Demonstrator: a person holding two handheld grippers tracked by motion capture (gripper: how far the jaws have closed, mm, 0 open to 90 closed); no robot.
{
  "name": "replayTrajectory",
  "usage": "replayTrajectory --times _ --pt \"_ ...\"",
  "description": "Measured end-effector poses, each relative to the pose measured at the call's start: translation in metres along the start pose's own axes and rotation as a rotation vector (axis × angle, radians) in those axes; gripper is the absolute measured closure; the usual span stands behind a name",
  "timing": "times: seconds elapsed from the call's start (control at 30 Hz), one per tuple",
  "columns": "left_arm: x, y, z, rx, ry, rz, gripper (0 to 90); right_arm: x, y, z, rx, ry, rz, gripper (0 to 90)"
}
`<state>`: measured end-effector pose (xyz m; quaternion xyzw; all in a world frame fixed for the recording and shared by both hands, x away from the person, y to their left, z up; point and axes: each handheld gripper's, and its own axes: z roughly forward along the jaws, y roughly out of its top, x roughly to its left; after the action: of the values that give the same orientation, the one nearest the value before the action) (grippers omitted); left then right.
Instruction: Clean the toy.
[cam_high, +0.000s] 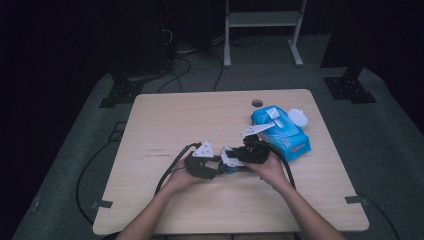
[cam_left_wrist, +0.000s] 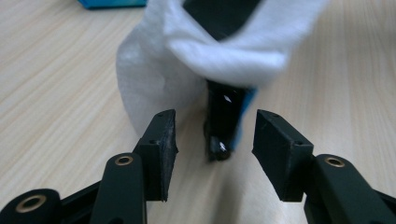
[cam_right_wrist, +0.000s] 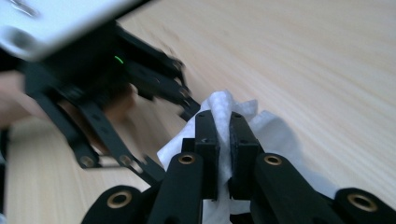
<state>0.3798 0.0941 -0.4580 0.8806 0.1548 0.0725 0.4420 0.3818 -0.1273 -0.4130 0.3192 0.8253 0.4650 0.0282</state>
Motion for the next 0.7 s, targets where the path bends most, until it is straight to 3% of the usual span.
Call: replayTrajectory --times 0.1,0.2,0.3,0.43,0.53,0.7 --pt "0.002 0.003 0.006 0.0 -0.017 -0.014 47.4 -0.003 0.004 -0.012 -0.072 0.013 0.039 84.3" --pt "0.001 0.006 0.013 0.005 -0.023 -0.001 46.9 -0.013 0.003 -0.033 -0.096 -0.027 0.054 84.3" --pt "-0.002 0.006 0.018 0.008 -0.041 0.029 60.4 -0.027 -0.004 -0.059 -0.116 -0.092 0.081 84.3" --pt "-0.003 0.006 0.017 0.012 -0.04 0.081 68.1 -0.039 -0.016 -0.069 -0.029 -0.235 0.039 84.2" --pt "0.0 0.003 0.011 0.013 -0.036 0.102 69.9 -0.045 -0.022 -0.065 0.007 -0.237 0.065 84.2" --pt "0.011 -0.005 -0.002 0.023 -0.035 0.115 69.9 -0.05 -0.02 -0.053 0.02 -0.209 0.074 84.0"
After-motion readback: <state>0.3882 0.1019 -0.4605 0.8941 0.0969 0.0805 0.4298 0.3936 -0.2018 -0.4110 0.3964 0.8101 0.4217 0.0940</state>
